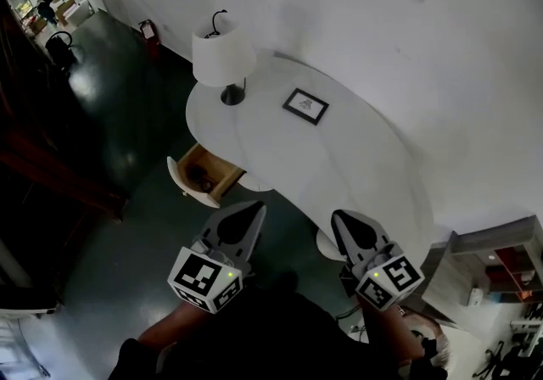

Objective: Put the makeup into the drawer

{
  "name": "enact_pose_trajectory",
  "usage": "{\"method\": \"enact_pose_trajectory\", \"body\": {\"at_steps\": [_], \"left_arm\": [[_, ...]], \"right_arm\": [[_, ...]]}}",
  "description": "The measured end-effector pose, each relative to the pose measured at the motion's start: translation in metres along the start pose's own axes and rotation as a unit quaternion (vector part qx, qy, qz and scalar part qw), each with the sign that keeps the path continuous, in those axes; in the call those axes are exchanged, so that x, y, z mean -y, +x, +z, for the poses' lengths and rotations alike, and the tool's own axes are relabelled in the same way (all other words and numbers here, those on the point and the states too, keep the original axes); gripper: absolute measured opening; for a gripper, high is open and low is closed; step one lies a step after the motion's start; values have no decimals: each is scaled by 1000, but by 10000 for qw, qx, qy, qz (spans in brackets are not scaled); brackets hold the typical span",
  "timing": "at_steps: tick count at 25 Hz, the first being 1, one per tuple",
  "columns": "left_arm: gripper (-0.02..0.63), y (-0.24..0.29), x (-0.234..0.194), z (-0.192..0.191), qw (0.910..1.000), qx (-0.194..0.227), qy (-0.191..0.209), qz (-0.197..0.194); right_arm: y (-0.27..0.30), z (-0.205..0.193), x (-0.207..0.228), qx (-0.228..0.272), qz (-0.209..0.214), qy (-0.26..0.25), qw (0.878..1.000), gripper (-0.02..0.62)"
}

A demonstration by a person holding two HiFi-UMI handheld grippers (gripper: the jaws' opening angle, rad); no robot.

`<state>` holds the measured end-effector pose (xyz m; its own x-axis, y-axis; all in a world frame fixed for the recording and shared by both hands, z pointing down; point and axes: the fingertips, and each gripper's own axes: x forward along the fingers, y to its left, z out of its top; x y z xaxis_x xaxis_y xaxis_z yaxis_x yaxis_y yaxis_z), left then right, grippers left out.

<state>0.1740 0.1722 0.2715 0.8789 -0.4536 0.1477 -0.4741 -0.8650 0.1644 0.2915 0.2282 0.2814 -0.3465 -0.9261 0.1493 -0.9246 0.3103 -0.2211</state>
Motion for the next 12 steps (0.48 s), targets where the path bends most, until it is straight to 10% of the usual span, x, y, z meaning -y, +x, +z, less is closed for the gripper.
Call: {"method": "enact_pose_trajectory", "body": {"at_steps": [12], "left_arm": [[11,0,14,23,9973,132,476,-536]], "right_arm": [[-23,34,-18,621,-613,-326,9957,17]]}}
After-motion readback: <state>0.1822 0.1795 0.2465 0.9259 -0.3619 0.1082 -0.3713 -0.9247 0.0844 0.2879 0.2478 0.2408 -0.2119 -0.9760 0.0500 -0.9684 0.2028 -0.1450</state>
